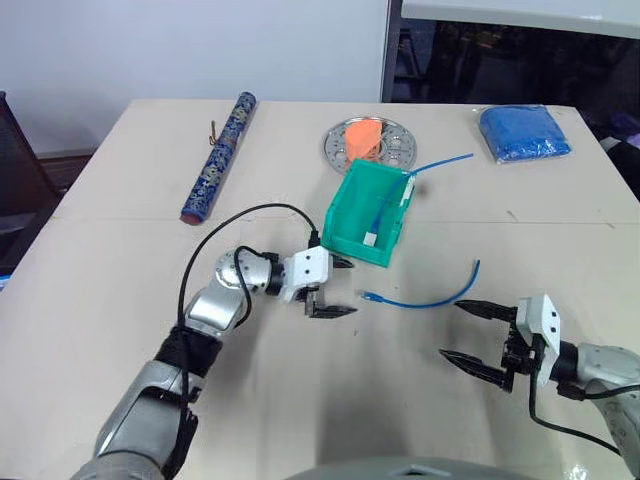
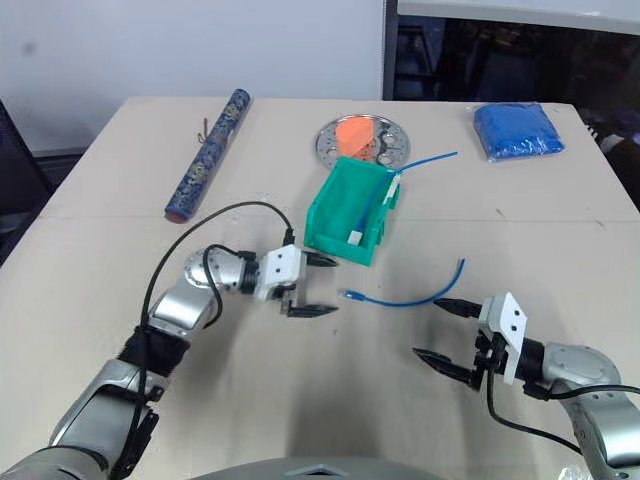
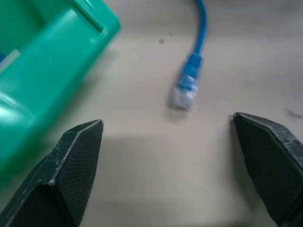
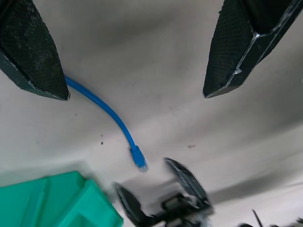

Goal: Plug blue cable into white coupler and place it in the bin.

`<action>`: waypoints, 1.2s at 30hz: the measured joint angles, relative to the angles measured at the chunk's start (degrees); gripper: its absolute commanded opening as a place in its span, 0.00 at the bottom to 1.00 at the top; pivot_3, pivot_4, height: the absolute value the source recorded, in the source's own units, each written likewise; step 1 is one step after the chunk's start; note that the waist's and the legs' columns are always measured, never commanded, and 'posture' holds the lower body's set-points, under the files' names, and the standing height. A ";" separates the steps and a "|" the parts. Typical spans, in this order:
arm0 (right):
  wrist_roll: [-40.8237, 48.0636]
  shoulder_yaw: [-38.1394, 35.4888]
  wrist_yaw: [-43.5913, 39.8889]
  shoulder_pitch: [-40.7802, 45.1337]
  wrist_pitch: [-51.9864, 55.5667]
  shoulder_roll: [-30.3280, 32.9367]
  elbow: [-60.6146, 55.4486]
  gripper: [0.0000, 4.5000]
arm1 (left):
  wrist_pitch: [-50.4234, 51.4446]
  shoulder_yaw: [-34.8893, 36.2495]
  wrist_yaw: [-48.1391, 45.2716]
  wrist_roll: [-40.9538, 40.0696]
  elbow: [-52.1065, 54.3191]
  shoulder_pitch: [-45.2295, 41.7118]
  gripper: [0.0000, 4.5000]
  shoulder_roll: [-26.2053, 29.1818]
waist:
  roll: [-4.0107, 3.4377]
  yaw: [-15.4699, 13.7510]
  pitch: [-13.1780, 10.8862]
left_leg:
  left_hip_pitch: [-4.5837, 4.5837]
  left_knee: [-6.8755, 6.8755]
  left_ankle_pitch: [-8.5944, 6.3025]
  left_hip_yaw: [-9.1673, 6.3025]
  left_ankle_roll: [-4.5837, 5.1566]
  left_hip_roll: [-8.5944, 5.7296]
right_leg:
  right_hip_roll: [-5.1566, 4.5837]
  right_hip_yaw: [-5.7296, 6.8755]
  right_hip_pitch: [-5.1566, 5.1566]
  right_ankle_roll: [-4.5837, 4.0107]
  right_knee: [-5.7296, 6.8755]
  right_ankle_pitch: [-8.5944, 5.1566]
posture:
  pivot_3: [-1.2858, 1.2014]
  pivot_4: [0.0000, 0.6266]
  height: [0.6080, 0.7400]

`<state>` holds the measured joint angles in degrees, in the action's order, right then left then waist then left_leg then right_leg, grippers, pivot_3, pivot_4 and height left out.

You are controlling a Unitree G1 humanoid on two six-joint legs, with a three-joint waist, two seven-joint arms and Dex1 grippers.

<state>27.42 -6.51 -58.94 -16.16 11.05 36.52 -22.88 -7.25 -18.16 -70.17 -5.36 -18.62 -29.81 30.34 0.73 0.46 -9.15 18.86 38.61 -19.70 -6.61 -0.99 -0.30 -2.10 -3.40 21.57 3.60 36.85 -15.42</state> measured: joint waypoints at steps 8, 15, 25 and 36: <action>0.10 -0.61 1.01 -2.05 -7.08 -3.84 -0.96 1.00 | -8.65 -0.75 -6.66 0.24 -8.64 -3.93 0.70 -3.21 | -0.05 0.04 0.04 | 0.02 0.12 0.04 -0.03 -0.06 -0.04 | -0.01 -0.01 -0.02 0.04 0.01 0.02 | 0.52 0.24 1.00; 0.32 -0.64 1.81 -2.61 -8.98 -4.23 -1.06 1.00 | -10.68 -1.44 -10.56 0.05 -9.29 -3.78 0.38 -3.58 | -0.05 -0.18 0.04 | 0.02 0.15 0.00 -0.07 0.01 -0.08 | -0.02 0.00 -0.05 0.04 0.02 0.02 | 0.52 0.24 1.00; 0.28 -0.63 1.98 -2.59 -9.25 -4.09 -1.05 1.00 | -10.72 -1.48 -11.26 0.02 -8.97 -3.57 0.01 -3.93 | -0.05 -0.13 0.05 | 0.03 0.15 0.01 -0.10 0.00 -0.10 | -0.02 0.01 -0.04 0.05 0.01 0.02 | 0.52 0.24 1.00; 12.68 1.47 10.30 -3.97 10.15 -3.74 -8.85 1.00 | 14.16 2.07 -8.81 -12.16 3.77 -0.42 0.01 -7.66 | -0.05 0.31 0.02 | 0.13 0.15 0.00 -0.37 0.01 -0.04 | -0.01 0.09 0.01 0.04 0.04 0.02 | 0.52 0.24 1.00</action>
<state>40.10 -5.04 -48.64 -20.12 21.20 32.78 -31.74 6.91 -16.09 -78.98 -17.53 -14.85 -30.23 22.68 0.68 0.77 -9.13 18.99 38.77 -19.70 -6.98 -0.98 -0.34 -2.11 -3.31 21.58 3.64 36.89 -15.40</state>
